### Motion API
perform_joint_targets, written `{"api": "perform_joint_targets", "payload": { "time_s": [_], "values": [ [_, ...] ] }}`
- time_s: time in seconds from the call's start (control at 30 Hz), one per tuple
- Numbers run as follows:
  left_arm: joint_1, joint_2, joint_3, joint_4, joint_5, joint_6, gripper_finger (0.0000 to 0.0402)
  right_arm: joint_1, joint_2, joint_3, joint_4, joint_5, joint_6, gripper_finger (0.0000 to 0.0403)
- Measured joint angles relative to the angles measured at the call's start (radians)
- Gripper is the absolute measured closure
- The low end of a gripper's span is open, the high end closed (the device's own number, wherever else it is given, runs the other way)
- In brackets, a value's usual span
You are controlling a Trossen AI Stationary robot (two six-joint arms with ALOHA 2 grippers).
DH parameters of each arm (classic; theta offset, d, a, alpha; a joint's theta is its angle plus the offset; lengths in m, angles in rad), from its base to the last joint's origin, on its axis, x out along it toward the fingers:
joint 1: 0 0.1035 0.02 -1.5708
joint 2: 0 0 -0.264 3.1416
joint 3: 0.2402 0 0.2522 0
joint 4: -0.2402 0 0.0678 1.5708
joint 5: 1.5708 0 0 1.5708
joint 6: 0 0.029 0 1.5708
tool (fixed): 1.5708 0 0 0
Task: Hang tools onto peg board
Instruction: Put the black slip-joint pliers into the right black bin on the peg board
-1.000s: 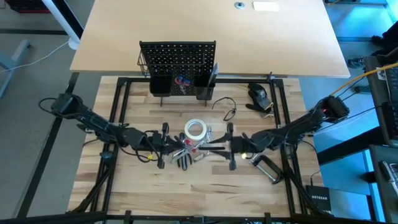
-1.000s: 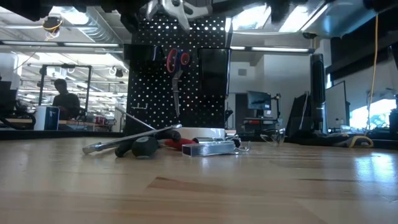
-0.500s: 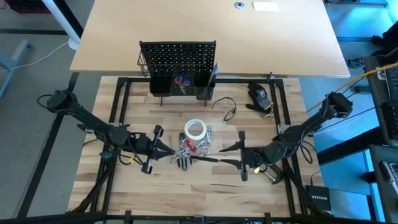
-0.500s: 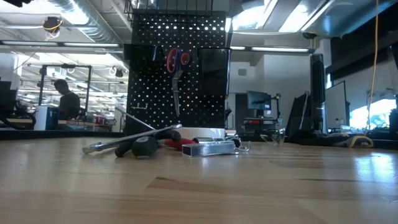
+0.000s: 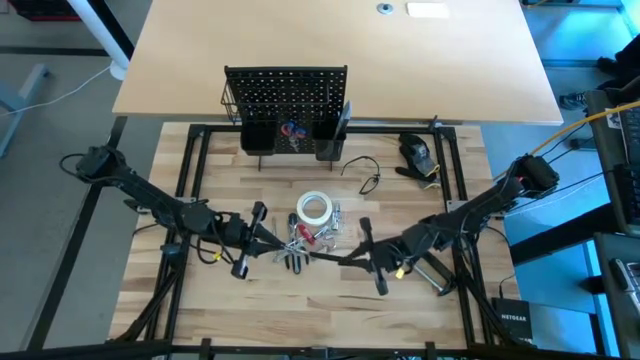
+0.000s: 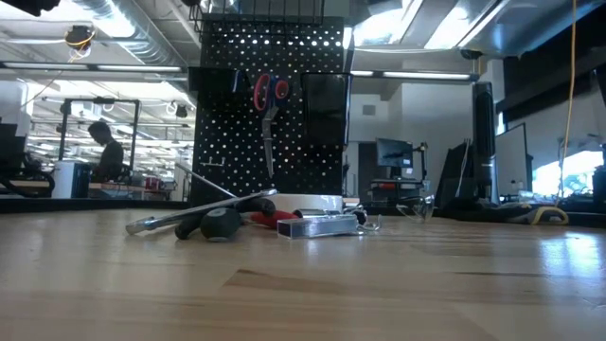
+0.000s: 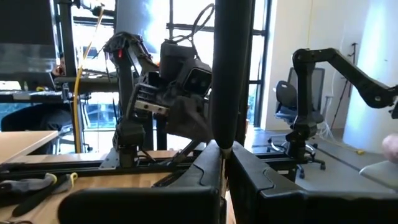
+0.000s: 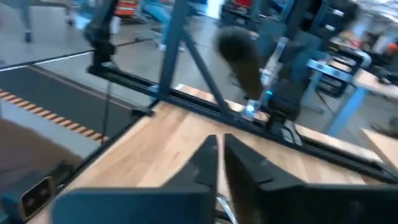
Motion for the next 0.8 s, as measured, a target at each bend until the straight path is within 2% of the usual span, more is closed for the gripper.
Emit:
{"api": "perform_joint_targets", "payload": {
  "time_s": [0.2, 0.37, 0.53, 0.8],
  "values": [
    [0.021, 0.043, 0.000, -0.002, 0.066, -0.011, 0.0399, 0.000, 0.000, 0.000, 0.056, -0.003, -0.076, 0.0380],
    [0.056, 0.087, 0.000, 0.004, 0.071, -0.056, 0.0398, 0.000, 0.000, 0.000, 0.076, -0.025, -0.096, 0.0397],
    [0.080, 0.148, 0.002, 0.067, 0.085, -0.083, 0.0398, -0.034, 0.000, 0.000, 0.077, -0.026, -0.096, 0.0391],
    [0.108, 0.285, 0.083, 0.074, 0.096, -0.105, 0.0399, -0.082, 0.000, 0.000, 0.070, -0.045, -0.095, 0.0399]
  ]
}}
